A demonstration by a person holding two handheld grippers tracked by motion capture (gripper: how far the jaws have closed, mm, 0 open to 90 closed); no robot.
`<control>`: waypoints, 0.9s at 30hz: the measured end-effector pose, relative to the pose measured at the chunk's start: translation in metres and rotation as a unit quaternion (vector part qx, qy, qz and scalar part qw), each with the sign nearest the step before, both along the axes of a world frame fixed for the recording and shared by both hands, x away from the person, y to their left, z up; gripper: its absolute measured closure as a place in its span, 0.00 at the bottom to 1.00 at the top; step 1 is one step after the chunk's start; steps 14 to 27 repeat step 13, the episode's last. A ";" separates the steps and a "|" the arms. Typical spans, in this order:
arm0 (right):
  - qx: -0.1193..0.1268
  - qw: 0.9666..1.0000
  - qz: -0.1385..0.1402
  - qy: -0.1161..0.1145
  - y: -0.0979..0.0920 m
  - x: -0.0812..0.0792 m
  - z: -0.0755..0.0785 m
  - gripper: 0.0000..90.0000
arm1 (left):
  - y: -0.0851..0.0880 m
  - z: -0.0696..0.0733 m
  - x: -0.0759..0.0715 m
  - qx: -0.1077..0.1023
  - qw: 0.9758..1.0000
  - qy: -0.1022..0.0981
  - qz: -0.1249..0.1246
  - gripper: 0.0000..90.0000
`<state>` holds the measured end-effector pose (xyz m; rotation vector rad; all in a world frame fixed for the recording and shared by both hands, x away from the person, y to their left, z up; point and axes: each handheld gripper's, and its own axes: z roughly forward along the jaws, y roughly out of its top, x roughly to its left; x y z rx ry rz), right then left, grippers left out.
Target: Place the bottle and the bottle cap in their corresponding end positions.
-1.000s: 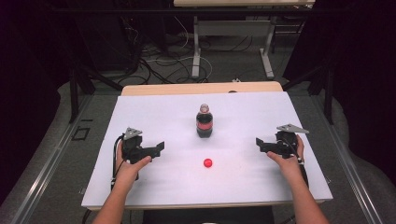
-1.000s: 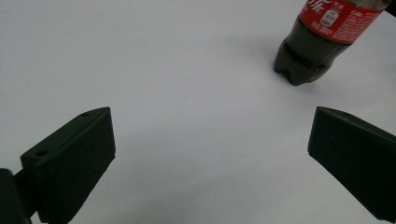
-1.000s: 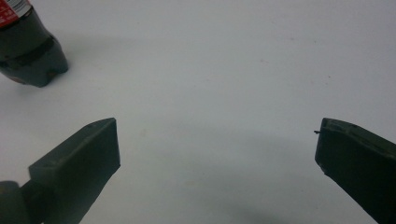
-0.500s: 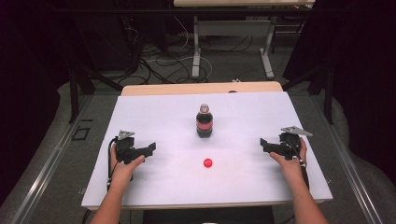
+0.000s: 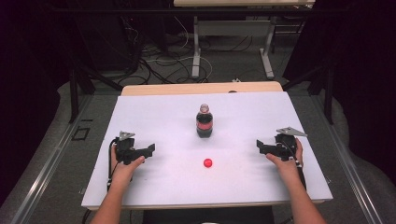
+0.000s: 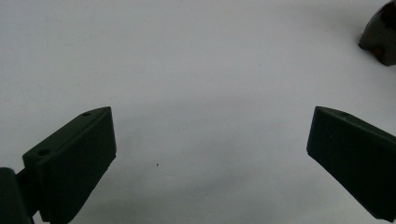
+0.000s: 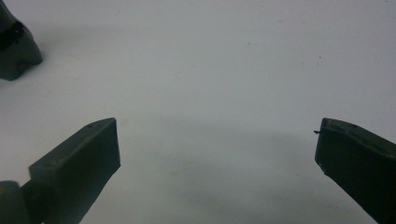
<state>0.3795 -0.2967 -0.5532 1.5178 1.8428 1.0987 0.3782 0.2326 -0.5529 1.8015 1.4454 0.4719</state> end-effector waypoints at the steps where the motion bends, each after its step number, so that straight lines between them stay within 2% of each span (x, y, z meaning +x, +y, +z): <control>1: 0.000 1.000 0.000 0.001 0.000 0.000 0.000 0.00 | 0.000 0.000 0.000 0.000 1.000 -0.001 0.000 0.02; 27: -0.005 1.000 0.004 -0.001 0.000 0.000 -0.001 0.00 | -0.001 -0.002 0.001 -0.001 1.000 -0.001 0.000 0.02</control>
